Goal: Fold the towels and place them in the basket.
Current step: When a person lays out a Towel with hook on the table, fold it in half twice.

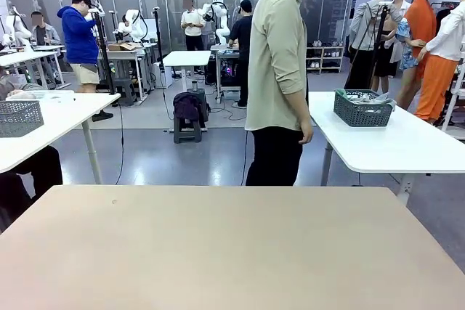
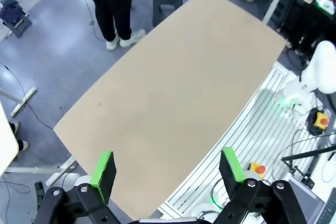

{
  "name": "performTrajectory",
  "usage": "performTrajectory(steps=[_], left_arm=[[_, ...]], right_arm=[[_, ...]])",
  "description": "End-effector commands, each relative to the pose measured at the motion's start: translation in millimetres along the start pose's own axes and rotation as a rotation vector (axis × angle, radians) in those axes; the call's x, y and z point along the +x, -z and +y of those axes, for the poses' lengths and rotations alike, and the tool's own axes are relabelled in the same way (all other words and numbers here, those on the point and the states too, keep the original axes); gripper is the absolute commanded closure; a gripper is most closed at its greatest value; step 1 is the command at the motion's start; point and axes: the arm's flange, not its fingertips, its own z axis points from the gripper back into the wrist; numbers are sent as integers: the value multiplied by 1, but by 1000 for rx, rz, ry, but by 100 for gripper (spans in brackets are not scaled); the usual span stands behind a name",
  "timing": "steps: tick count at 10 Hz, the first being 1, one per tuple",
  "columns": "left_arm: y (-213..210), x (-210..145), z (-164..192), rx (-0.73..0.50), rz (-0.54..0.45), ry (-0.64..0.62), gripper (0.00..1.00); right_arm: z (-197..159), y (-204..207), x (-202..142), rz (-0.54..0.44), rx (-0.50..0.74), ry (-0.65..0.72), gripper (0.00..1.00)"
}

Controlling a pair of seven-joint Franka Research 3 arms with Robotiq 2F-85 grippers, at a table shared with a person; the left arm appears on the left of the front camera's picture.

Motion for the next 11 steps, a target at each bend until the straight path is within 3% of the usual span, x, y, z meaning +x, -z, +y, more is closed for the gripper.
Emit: performTrajectory(steps=[1,7,11], left_arm=[[-7,-14,6,-18,-8,-3,0],[-21,-32,20,1,-16,-29,0],[-22,-27,21,19,-23,-49,0]], right_arm=[[-4,-2,-15,-4,12,14,0],[-11,-8,-20,42,-2,55,0],[-9,-5,-16,19,-6,42,0]])
